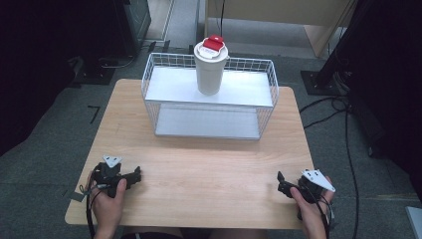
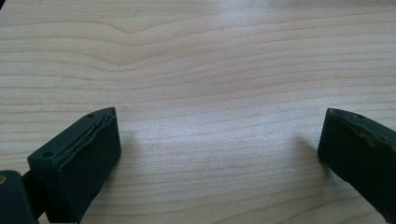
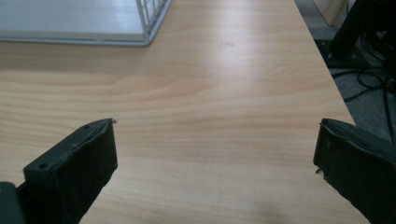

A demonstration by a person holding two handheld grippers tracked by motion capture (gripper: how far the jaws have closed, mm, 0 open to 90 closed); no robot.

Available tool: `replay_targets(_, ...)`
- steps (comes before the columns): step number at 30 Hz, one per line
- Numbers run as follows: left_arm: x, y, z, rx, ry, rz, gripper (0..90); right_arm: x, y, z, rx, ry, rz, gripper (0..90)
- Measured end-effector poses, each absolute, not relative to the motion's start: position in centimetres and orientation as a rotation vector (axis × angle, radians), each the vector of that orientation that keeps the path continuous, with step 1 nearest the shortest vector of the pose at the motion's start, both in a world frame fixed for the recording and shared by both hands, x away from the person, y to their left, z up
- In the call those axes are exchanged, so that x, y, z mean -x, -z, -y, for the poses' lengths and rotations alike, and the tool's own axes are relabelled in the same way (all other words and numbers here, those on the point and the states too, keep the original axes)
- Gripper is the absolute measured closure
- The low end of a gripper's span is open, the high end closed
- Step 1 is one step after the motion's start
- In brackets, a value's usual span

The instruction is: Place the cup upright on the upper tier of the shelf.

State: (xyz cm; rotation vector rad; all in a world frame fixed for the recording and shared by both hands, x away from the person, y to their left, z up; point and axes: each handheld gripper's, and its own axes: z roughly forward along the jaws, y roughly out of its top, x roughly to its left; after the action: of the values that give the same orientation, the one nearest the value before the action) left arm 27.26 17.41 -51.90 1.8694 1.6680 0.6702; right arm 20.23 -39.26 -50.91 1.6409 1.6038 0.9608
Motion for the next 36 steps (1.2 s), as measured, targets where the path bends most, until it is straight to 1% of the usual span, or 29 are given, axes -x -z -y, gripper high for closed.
replay_targets(8, -27.3, 51.9, -17.4, -1.87, -0.67, -1.668, 0.0, -19.6, 52.1, 40.3, -1.665, -0.858, -1.649, 0.0)
replay_targets(21, -27.3, 51.9, -17.4, -1.869, -0.672, -1.667, 0.0, -19.5, 52.6, 40.7, -1.721, -0.777, -1.791, 0.0)
replay_targets(36, -27.1, 51.9, -17.2, -1.877, -0.668, -1.658, 0.0, -19.7, 52.7, 40.8, -1.717, -0.793, -1.833, 0.0)
